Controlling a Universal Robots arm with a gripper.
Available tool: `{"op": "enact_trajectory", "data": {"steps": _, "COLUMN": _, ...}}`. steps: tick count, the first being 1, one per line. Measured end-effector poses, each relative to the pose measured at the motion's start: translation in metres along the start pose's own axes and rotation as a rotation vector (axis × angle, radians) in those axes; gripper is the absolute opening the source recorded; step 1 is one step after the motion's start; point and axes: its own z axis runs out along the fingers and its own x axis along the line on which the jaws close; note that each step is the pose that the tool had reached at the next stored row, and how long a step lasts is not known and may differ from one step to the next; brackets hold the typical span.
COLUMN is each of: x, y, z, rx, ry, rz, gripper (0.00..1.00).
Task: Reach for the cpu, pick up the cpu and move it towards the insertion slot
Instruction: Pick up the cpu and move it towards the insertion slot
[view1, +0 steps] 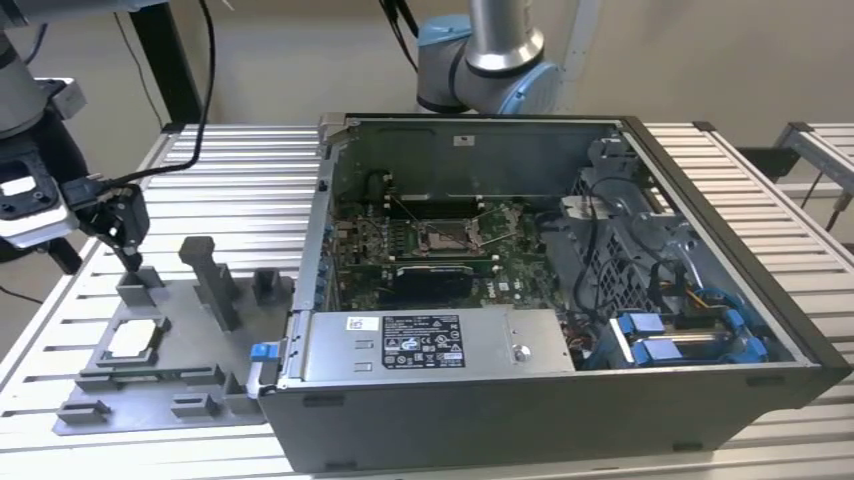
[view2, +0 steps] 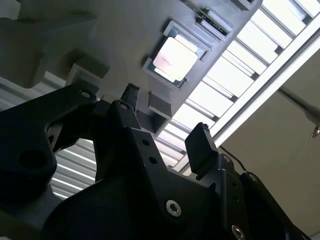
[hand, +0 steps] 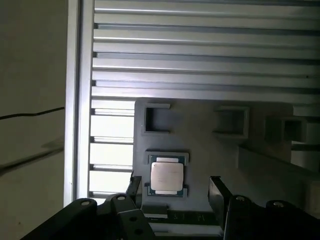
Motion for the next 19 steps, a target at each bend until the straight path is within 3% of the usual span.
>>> {"op": "enact_trajectory", "data": {"steps": 12, "x": 0.0, "y": -0.0015, "z": 0.02, "rx": 0.0, "ry": 0.0001, "rz": 0.001, "gripper": 1.0}}
{"op": "enact_trajectory", "data": {"steps": 19, "x": 0.0, "y": -0.0018, "z": 0.0271, "rx": 0.0, "ry": 0.0001, "rz": 0.001, "gripper": 1.0}}
